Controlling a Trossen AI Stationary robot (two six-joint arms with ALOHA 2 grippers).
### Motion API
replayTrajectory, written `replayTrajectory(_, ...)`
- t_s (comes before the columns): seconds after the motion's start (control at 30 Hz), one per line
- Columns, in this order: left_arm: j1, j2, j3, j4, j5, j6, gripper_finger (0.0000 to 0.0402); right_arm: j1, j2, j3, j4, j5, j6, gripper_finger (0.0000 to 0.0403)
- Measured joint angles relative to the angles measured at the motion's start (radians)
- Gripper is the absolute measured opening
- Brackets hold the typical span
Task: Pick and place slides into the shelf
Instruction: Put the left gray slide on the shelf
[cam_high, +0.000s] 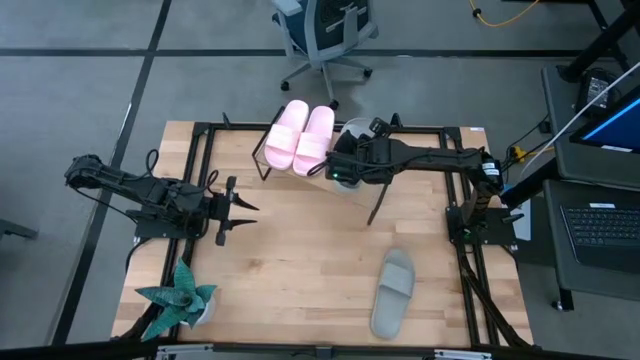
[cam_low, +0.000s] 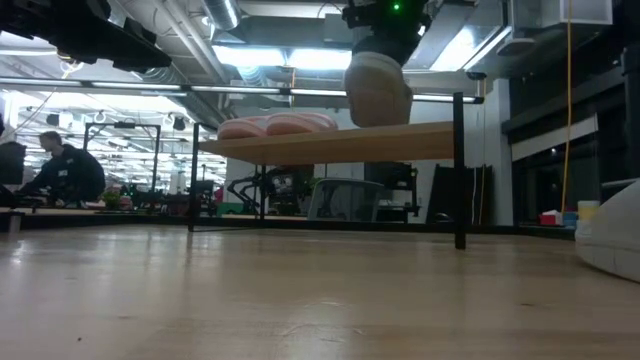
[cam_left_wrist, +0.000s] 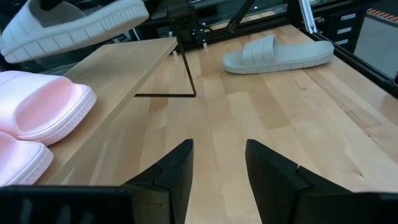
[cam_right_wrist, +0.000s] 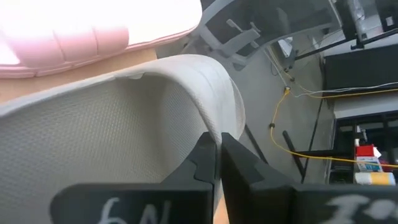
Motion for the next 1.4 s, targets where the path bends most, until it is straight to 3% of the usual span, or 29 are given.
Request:
replayTrajectory(0.77, 0.0, 0.0, 0.0, 0.0, 0.0, 0.003, 0.0139, 0.001, -0.002, -0.047, 0.065, -0.126, -0.036, 0.001)
replayTrajectory(0.93, 0.0, 0.0, 0.0, 0.0, 0.0, 0.003, 0.0139, 0.002, -0.001, -0.112, 0.136, -0.124, -0.081, 0.001)
replayTrajectory(1.4, 0.0, 0.0, 0.0, 0.0, 0.0, 0.003, 0.0139, 0.001, -0.002, -0.105, 0.238, -0.126, -0.149, 0.001)
